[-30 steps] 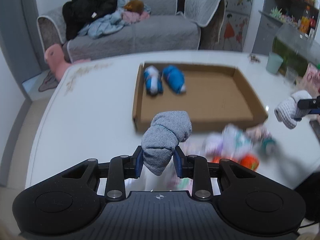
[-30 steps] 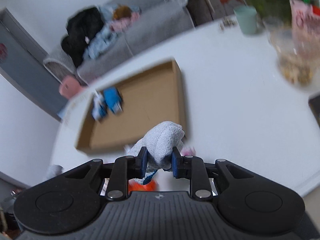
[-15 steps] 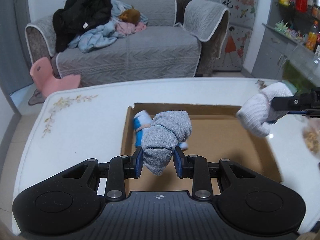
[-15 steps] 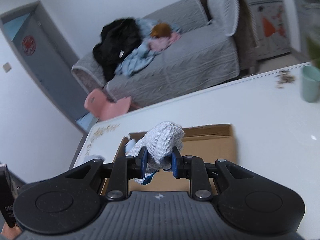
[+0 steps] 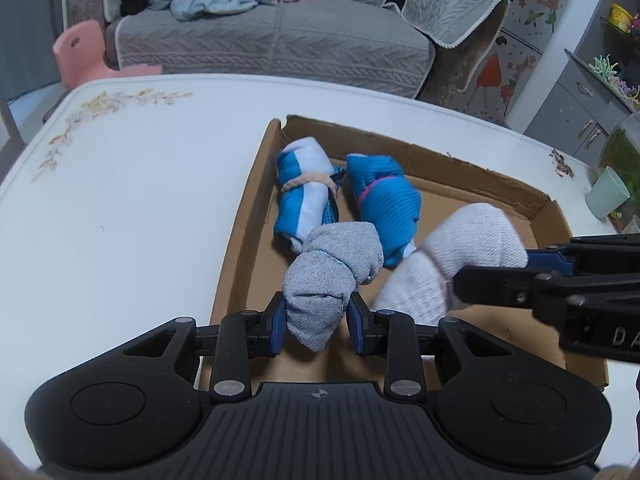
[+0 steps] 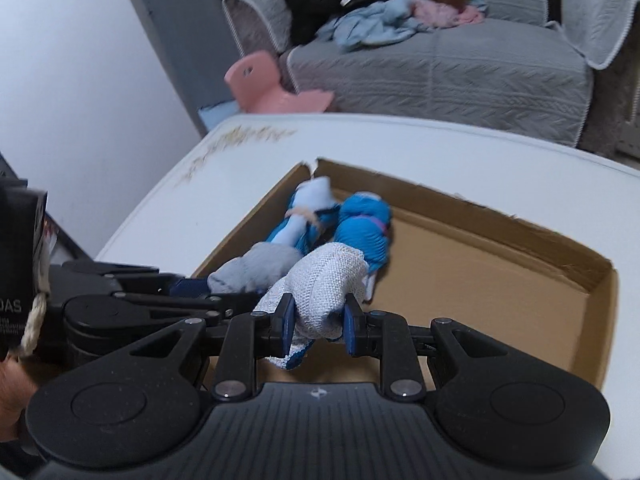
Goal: Organize objects
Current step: 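Carry the grey and white socks into the tray and open both grippers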
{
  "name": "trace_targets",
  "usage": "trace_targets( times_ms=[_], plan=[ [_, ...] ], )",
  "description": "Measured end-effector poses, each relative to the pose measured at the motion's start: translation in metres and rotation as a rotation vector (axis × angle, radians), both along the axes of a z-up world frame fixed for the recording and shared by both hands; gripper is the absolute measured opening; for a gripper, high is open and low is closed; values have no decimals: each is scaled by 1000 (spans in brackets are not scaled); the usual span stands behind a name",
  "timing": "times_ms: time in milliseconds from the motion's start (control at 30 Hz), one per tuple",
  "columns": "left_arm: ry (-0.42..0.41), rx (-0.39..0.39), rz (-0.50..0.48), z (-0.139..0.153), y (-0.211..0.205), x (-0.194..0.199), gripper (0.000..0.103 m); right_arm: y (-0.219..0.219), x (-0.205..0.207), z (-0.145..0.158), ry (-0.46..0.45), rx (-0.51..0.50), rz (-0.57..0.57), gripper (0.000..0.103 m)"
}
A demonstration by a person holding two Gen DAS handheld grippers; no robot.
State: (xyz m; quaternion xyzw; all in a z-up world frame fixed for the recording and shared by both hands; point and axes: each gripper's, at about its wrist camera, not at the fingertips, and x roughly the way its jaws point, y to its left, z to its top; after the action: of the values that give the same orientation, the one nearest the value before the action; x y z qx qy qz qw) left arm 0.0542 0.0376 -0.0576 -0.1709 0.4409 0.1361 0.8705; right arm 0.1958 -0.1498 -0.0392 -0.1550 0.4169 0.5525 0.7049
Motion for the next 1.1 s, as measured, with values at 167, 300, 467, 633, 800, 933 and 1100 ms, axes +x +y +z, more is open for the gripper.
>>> trace_targets(
  times_ms=[167, 300, 467, 633, 800, 933, 1100],
  plan=[
    [26, 28, -3, -6, 0, 5, 37, 15, -2, -7, -9, -25, 33, 22],
    [33, 48, -18, -7, -3, 9, 37, 12, -2, -12, -3, -41, 45, 22],
    [44, 95, -42, -8, -8, 12, 37, 17, -1, -16, -16, -58, 68, 23],
    [55, 141, -65, -9, -12, 15, 38, 20, -6, -16, -56, -52, 118, 23],
    [80, 178, -102, -9, -17, 18, 41, 22, -6, -17, -69, -41, 155, 25],
    [105, 223, -137, -8, -21, 22, 47, 24, -7, -18, -84, -46, 190, 28],
    [162, 247, -214, -9, -27, 27, 61, 24, -8, -16, -126, -67, 205, 38]
  ],
)
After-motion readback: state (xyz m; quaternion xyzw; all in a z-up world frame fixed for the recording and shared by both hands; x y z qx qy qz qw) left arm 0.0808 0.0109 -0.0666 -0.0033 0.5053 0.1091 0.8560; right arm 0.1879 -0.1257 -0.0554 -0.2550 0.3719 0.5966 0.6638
